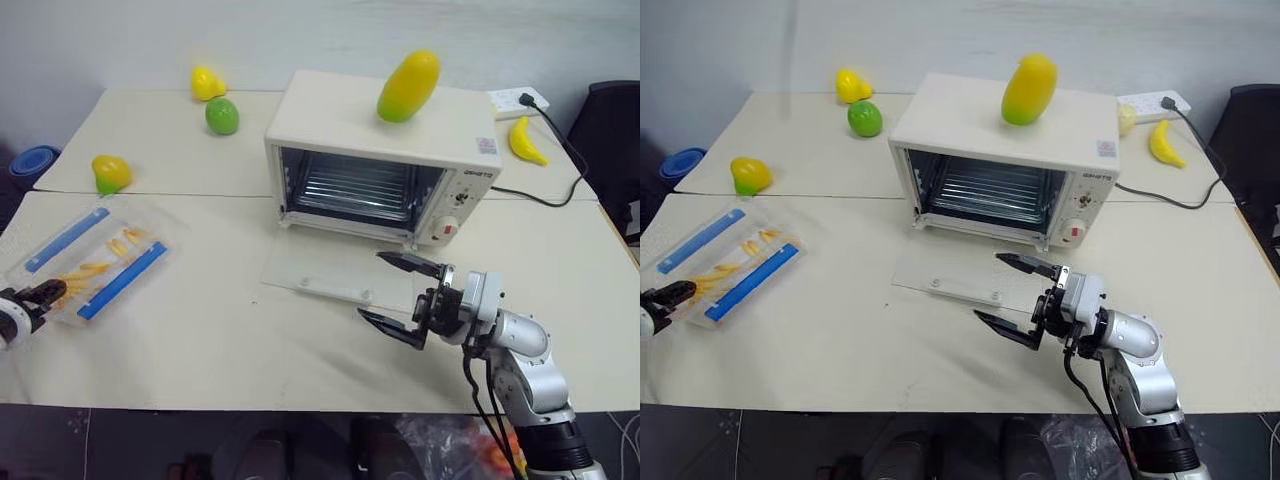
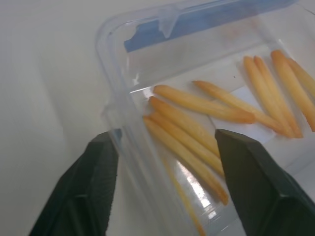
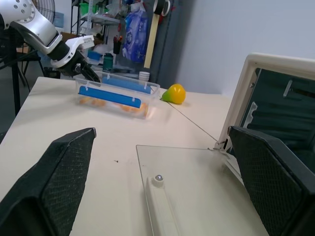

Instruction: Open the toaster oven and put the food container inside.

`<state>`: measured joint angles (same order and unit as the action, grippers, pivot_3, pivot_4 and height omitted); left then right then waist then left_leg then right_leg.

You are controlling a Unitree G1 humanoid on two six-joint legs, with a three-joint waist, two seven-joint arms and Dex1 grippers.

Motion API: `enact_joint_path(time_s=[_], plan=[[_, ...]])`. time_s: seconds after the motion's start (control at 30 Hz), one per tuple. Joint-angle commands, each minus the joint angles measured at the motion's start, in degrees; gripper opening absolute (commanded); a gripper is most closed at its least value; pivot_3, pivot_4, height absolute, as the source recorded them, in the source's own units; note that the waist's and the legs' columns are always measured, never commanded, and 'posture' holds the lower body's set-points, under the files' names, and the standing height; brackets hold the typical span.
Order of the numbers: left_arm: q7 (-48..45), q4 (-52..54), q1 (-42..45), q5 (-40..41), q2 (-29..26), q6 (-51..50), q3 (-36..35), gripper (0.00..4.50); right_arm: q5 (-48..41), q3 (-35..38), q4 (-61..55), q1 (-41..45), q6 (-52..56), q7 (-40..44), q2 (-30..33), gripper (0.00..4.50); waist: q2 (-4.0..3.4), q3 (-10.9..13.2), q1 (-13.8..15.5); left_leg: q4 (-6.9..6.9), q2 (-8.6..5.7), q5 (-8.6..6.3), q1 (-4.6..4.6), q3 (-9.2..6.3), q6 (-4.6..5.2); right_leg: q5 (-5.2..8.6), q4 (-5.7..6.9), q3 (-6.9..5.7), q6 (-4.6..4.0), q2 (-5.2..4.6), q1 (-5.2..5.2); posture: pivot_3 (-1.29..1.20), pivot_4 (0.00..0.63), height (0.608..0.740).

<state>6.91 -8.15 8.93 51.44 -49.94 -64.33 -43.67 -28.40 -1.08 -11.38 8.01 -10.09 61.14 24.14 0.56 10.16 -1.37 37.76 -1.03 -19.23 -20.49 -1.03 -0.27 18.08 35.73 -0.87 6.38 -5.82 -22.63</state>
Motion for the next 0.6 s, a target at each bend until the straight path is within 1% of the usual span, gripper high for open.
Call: enact_joint_path(time_s=[0.03, 0.13, 0.2, 0.23, 0.3, 0.43, 0.5, 0.6], plan=[[-3.0, -1.1, 2.5, -2.2, -1.0, 0.6, 0.3, 1.80, -4.3, 0.8, -5.6, -0.3, 0.6, 0.8, 0.4, 4.50, 0.00, 0.0, 0.0, 0.00, 0.00, 0.00, 0.00, 0.00, 0.00, 0.00, 0.01, 0.00, 0.00, 0.00, -0.01, 0.00, 0.150, 0.740], [-7.2, -1.3, 4.5, -3.0, -2.4, 0.9, 1.2, 1.04, -6.3, 0.8, -8.7, -0.3, 2.0, 1.1, 1.2, 4.50, 0.01, 0.0, 0.1, -0.02, 0.00, 0.00, -0.01, -0.01, -0.01, 0.00, 0.02, 0.00, 0.00, 0.00, -0.03, 0.00, 0.150, 0.740], [-12.9, -0.1, 5.4, -3.2, -4.8, 1.2, 3.2, 0.48, -6.0, 1.0, -9.3, -0.9, 2.2, 0.8, 1.6, 4.50, 0.10, 0.0, 0.0, -0.02, 0.01, 0.00, -0.02, -0.01, -0.02, 0.00, -0.01, -0.01, 0.00, 0.00, -0.02, 0.00, 0.150, 0.740], [-16.1, 0.8, 7.2, -1.7, -6.3, 0.0, 4.0, 0.25, -5.5, 1.3, -9.3, -1.7, 2.1, 0.8, 2.1, 4.50, 0.14, 0.0, 0.0, -0.02, 0.00, 0.00, -0.03, 0.00, -0.02, 0.00, -0.02, 0.00, 0.00, -0.01, -0.03, 0.00, 0.150, 0.740], [-19.1, 2.0, 10.3, -0.2, -8.3, -2.5, 5.5, 0.25, -4.8, 2.0, -9.2, -3.1, 1.9, 0.6, 2.9, 4.50, 0.29, 0.0, 0.3, -0.04, 0.01, 0.00, -0.06, -0.04, -0.02, 0.00, -0.07, -0.03, -0.01, -0.01, -0.03, 0.00, 0.150, 0.740], [-26.2, 5.8, 16.8, 0.5, -10.3, -5.9, 14.5, 0.25, -3.8, 5.2, -9.0, -6.3, 1.6, -1.2, 4.6, 4.50, 0.21, 0.0, 0.5, -0.05, -0.05, -0.02, -0.12, -0.05, 0.02, 0.01, -0.13, -0.03, -0.01, -0.09, -0.03, 0.00, 0.150, 0.740], [-27.2, 8.2, 21.8, 0.7, -9.0, -8.1, 19.5, 0.25, -3.1, 7.0, -8.8, -8.6, 1.2, -2.1, 5.5, 4.50, 0.16, 0.1, 1.0, -0.06, -0.08, -0.02, -0.11, -0.02, 0.03, 0.01, -0.13, -0.02, -0.01, -0.11, -0.03, 0.00, 0.150, 0.740], [-27.3, 10.6, 28.6, 0.1, -5.1, -10.6, 26.1, 0.25, -2.2, 9.0, -9.0, -11.5, 0.7, -3.1, 6.1, 4.50, 0.15, 0.1, 1.3, -0.06, -0.07, -0.01, -0.11, -0.02, 0.03, 0.01, -0.12, -0.03, -0.01, -0.06, -0.04, 0.00, 0.150, 0.740]])
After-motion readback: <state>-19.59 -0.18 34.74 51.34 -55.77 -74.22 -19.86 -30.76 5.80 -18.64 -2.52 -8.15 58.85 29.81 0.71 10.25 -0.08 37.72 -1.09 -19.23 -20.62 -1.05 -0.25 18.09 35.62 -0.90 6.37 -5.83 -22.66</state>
